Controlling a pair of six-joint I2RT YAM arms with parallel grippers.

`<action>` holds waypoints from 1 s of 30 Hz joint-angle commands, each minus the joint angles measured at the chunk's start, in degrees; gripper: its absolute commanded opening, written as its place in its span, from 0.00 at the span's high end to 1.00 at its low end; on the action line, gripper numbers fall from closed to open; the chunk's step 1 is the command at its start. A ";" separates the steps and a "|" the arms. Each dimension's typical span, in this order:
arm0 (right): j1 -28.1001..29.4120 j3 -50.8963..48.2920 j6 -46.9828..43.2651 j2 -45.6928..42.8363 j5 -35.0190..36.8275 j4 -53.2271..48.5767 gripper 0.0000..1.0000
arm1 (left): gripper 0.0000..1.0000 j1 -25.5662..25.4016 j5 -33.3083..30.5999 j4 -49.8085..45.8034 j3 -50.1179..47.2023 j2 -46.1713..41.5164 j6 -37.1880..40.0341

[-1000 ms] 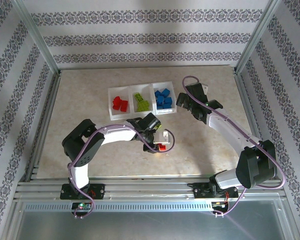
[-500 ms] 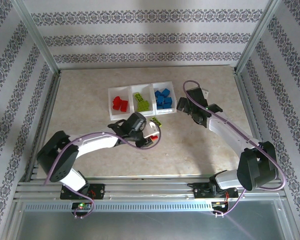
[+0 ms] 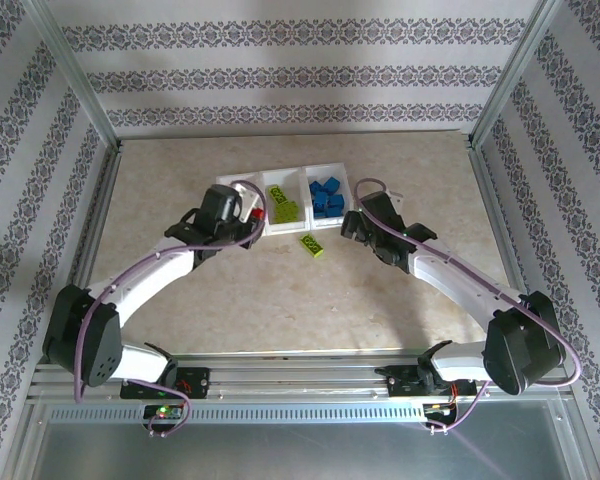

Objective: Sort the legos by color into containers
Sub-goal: Place the lego in the container.

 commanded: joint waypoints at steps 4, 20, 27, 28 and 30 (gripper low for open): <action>3.06 1.68 0.54 5.17 0.26 -0.05 0.02 | 0.62 4.38 -5.00 -9.37 8.32 6.54 -5.39; 7.63 7.05 -0.47 15.57 -3.12 -0.41 0.02 | 0.58 7.37 -6.39 -12.17 18.92 22.44 -3.97; 8.15 8.45 -0.87 19.24 -5.45 -0.40 0.02 | 0.57 7.73 -5.47 -11.75 18.81 21.91 -4.84; 8.28 8.66 -0.98 19.60 -5.69 -0.36 0.02 | 0.57 7.69 -5.37 -11.75 18.72 21.34 -4.99; 8.64 8.98 -1.17 20.25 -6.00 -0.42 0.02 | 0.56 7.74 -5.19 -11.87 18.57 19.93 -5.17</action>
